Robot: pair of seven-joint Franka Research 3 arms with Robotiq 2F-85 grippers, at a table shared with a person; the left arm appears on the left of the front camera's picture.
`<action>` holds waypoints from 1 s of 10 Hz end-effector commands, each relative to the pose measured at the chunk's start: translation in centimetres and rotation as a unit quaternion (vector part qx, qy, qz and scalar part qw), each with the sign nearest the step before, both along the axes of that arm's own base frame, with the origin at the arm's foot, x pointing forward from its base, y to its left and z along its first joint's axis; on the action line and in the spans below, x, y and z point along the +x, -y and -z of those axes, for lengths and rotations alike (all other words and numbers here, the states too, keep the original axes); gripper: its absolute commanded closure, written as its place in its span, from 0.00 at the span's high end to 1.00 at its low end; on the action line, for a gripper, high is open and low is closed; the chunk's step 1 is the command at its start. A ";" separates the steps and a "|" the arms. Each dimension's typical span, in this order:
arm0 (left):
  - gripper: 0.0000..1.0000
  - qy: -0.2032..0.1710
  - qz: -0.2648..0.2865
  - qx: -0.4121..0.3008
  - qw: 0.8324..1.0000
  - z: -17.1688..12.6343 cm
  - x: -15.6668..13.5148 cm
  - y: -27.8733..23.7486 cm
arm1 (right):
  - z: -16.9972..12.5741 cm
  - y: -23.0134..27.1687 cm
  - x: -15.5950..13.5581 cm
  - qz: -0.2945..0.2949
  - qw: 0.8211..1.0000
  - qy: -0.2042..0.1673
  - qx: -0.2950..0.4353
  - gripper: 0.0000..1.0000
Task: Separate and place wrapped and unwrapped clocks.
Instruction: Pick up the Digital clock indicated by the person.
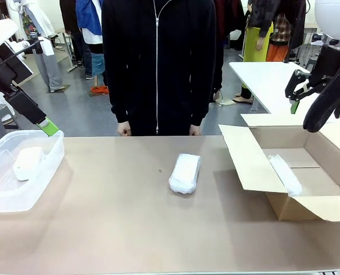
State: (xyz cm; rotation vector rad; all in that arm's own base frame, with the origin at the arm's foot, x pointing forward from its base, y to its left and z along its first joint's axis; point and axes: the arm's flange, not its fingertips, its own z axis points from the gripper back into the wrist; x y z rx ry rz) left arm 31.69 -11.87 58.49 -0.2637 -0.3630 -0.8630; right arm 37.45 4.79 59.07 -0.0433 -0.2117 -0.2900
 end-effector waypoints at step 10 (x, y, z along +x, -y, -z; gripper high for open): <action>1.00 0.004 -0.001 -0.002 1.000 0.0 0.0 0.0 | -1.0 -3.7 -0.3 -0.239 0.969 0.055 0.027 1.00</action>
